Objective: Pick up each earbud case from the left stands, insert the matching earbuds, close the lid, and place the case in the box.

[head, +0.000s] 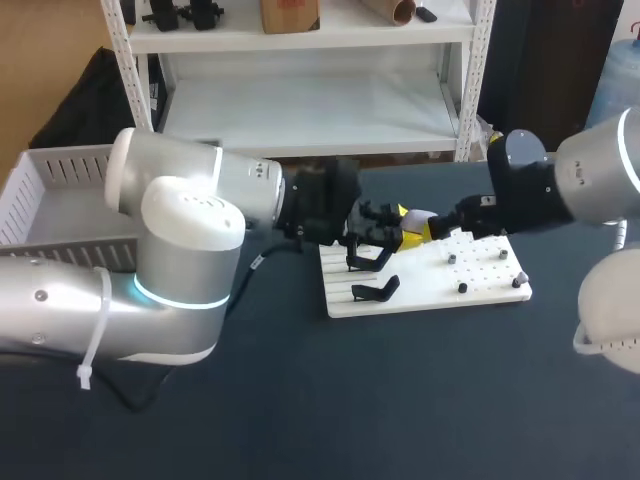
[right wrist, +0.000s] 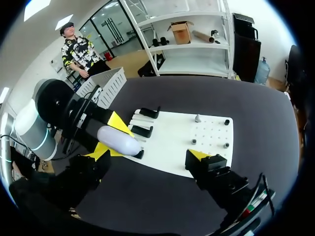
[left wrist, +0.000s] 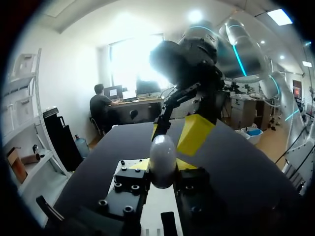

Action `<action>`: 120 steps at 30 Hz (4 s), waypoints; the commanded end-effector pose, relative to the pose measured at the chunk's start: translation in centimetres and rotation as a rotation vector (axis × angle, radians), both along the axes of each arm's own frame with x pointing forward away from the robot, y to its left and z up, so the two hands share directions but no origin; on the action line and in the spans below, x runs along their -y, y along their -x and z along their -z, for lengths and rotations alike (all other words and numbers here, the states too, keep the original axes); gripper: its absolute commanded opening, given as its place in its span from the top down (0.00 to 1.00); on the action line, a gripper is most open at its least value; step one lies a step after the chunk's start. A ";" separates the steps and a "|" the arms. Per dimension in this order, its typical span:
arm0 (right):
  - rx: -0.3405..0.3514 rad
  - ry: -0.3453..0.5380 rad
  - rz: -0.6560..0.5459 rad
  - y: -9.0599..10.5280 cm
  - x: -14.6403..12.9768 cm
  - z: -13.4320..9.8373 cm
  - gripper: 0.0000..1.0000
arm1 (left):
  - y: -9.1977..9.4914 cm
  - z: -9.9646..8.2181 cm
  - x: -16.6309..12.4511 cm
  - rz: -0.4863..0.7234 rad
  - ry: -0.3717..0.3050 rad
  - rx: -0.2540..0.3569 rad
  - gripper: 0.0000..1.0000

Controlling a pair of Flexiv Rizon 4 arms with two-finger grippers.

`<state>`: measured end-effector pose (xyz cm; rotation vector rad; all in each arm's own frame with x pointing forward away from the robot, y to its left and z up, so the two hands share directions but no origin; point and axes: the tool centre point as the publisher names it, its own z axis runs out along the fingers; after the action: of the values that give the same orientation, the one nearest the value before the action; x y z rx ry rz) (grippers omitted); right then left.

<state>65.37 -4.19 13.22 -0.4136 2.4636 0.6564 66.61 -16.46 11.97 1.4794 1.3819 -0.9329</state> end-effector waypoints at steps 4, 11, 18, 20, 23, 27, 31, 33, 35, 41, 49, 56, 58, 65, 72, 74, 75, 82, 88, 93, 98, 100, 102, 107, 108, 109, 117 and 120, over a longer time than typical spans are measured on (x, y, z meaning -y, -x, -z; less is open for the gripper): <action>0.010 0.009 0.013 0.0 -0.1 -0.5 0.00 | 1.0 0.3 -0.3 -0.004 0.017 0.001 1.00; 0.044 0.025 0.029 0.1 0.7 -1.6 0.00 | 1.9 1.0 -0.8 -0.002 0.021 -0.013 1.00; 0.123 0.111 0.046 1.1 4.0 -1.8 0.00 | 2.8 0.8 -3.1 -0.041 0.098 -0.019 1.00; 0.130 0.132 0.047 1.3 5.0 -1.2 0.00 | 3.1 0.5 -3.8 -0.038 0.135 -0.013 1.00; 0.147 0.189 0.052 1.6 6.2 -0.4 0.00 | 3.4 -0.1 -4.6 -0.036 0.166 0.003 1.00; 0.147 0.272 0.067 1.9 7.7 0.9 0.00 | 3.6 -0.8 -5.4 -0.035 0.231 -0.003 1.00; 0.128 0.343 0.091 1.8 8.9 1.8 0.00 | 3.8 -1.1 -5.8 -0.080 0.266 -0.017 1.00; 0.132 0.382 0.101 1.9 9.4 2.0 0.00 | 3.9 -1.3 -6.0 -0.083 0.280 -0.032 1.00; 0.125 0.419 0.118 1.9 10.0 2.2 0.00 | 3.7 -1.3 -6.1 -0.082 0.293 -0.065 1.00; 0.110 0.512 0.141 2.0 10.7 2.4 0.00 | 3.6 -1.2 -6.5 -0.102 0.300 -0.107 1.00; 0.110 0.512 0.141 2.0 10.7 2.4 0.00 | 3.6 -1.2 -6.5 -0.102 0.300 -0.107 1.00; 0.151 0.559 0.139 2.0 10.7 2.5 0.00 | 3.6 -1.2 -6.5 -0.102 0.300 -0.107 1.00; 0.139 0.512 0.147 1.7 11.1 3.0 0.00 | 3.6 -1.2 -6.5 -0.102 0.300 -0.107 1.00; 0.143 0.641 0.176 1.4 12.4 4.7 0.00 | 3.6 -1.2 -6.5 -0.102 0.300 -0.107 1.00; 0.099 0.739 0.202 0.4 13.5 6.4 0.00 | 3.6 -1.2 -6.5 -0.102 0.300 -0.107 1.00; 0.084 0.753 0.197 0.1 13.6 6.7 0.00 | 3.6 -1.2 -6.5 -0.102 0.300 -0.107 1.00; 0.077 0.762 0.189 -0.1 13.6 6.8 0.00 | 3.6 -1.2 -6.5 -0.102 0.300 -0.107 1.00; 0.047 0.830 0.159 -0.5 12.9 7.3 0.00 | 3.6 -1.2 -6.5 -0.102 0.300 -0.107 1.00; 0.027 0.853 0.144 -0.4 12.5 7.6 0.00 | 3.6 -1.2 -6.5 -0.102 0.300 -0.107 1.00; 0.013 0.881 0.114 -0.2 12.6 7.9 0.02 | 3.6 -1.2 -6.5 -0.102 0.300 -0.107 1.00; -0.016 0.893 0.108 0.4 12.7 8.4 0.24 | 3.6 -1.2 -6.5 -0.102 0.300 -0.107 1.00; -0.036 0.886 0.118 0.6 12.8 8.6 0.24 | 3.6 -1.2 -6.5 -0.102 0.300 -0.107 1.00; -0.056 0.876 0.123 0.8 12.8 8.8 0.26 | 3.6 -1.2 -6.5 -0.102 0.300 -0.107 1.00; -0.083 0.869 0.120 1.0 12.6 9.4 0.25 | 3.6 -1.2 -6.5 -0.102 0.300 -0.107 1.00; -0.085 0.869 0.119 1.0 12.5 9.5 0.26 | 3.6 -1.2 -6.5 -0.102 0.300 -0.107 1.00; -0.089 0.871 0.116 1.0 12.4 9.6 0.27 | 3.6 -1.2 -6.5 -0.102 0.300 -0.107 1.00; -0.121 0.835 0.120 0.6 11.8 9.9 0.53 | 3.6 -1.2 -6.5 -0.102 0.300 -0.107 1.00; -0.127 0.829 0.125 0.4 11.7 9.9 0.51 | 3.6 -1.2 -6.5 -0.102 0.300 -0.107 1.00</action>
<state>64.66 -16.13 3.41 -0.5245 2.7559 -0.4368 63.14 -9.93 13.25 1.1450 1.3154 -1.1183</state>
